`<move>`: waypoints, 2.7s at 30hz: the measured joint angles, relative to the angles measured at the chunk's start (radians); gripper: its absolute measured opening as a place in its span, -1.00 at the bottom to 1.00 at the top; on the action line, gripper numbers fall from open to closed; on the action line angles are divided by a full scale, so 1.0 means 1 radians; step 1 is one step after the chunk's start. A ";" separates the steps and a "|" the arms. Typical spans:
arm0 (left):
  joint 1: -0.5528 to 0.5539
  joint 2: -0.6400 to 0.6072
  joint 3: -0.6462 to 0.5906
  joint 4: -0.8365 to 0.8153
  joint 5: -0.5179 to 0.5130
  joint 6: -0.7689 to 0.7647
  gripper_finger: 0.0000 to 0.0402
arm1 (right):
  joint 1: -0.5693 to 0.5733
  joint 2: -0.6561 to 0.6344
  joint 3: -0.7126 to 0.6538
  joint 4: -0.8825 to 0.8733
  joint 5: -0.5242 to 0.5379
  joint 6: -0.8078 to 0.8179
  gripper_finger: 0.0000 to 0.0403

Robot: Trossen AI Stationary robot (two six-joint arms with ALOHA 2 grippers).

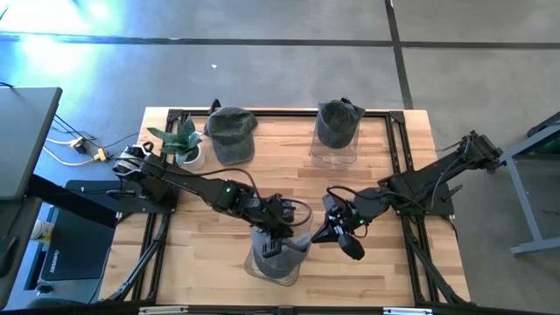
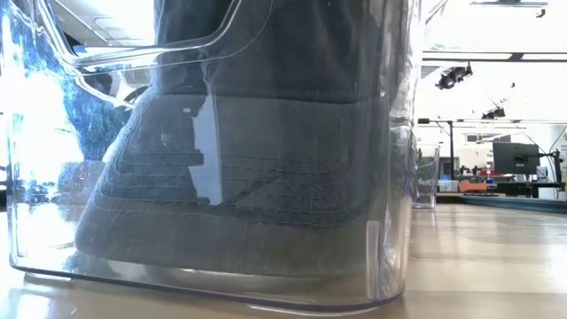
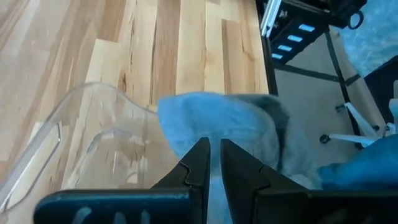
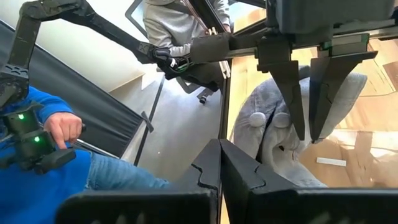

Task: Pick & Place hat
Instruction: Put the gray cap into the bottom transparent bin, then adjust the bottom transparent bin

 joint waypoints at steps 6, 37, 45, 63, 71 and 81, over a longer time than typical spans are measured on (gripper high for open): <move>0.000 0.002 0.057 -0.067 -0.018 0.004 -0.83 | 0.000 0.000 0.000 -0.013 0.000 0.000 -0.99; -0.436 -0.135 0.193 -0.831 -0.504 -0.646 -0.83 | 0.221 -0.159 -0.089 -0.378 0.371 0.367 -0.99; -0.534 -0.158 -0.145 -0.617 -0.468 -1.062 -0.83 | 0.134 -0.040 -0.394 -0.010 0.329 0.545 -1.00; -0.516 -0.131 -0.437 0.022 -0.543 -1.142 -0.83 | -0.185 0.151 -0.458 0.282 0.222 0.398 -1.00; -0.478 -0.131 -0.436 0.003 -0.523 -1.142 -0.83 | -0.223 0.117 -0.458 0.227 0.260 0.387 -1.00; -0.565 -0.131 -0.436 -0.015 -0.452 -1.213 -0.83 | 0.025 0.134 -0.457 0.230 0.153 0.600 -1.00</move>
